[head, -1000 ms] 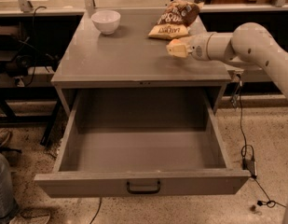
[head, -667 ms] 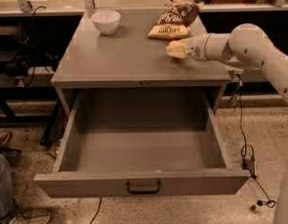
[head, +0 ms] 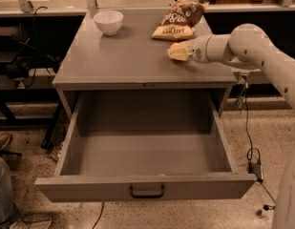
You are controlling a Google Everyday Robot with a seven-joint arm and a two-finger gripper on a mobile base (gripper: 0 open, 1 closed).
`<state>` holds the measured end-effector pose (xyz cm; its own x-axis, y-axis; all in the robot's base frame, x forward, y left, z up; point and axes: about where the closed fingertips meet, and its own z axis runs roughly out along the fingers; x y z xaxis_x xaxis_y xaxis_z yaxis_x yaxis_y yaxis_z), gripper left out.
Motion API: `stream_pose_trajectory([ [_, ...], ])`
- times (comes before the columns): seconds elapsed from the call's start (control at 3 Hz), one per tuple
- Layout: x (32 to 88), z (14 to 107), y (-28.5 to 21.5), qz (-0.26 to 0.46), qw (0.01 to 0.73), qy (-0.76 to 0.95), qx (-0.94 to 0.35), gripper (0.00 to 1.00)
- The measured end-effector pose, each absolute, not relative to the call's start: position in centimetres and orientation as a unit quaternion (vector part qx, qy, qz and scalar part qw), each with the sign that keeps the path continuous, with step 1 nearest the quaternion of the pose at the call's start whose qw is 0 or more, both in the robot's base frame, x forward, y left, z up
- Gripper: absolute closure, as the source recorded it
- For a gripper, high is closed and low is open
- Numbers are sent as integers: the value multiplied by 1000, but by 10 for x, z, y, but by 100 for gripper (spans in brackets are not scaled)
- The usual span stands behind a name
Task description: Pick orange from top drawer and place on counter
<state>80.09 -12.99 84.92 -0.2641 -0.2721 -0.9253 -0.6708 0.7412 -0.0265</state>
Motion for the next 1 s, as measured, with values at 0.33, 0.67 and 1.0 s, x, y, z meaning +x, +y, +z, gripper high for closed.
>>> stream_pose_trajectory([
  [0.33,800,848,-129,188,523,772,-308,28],
  [0.67,799,848,-128,188,523,771,-312,5],
  [1.0,792,851,-133,187,527,768,-313,0],
])
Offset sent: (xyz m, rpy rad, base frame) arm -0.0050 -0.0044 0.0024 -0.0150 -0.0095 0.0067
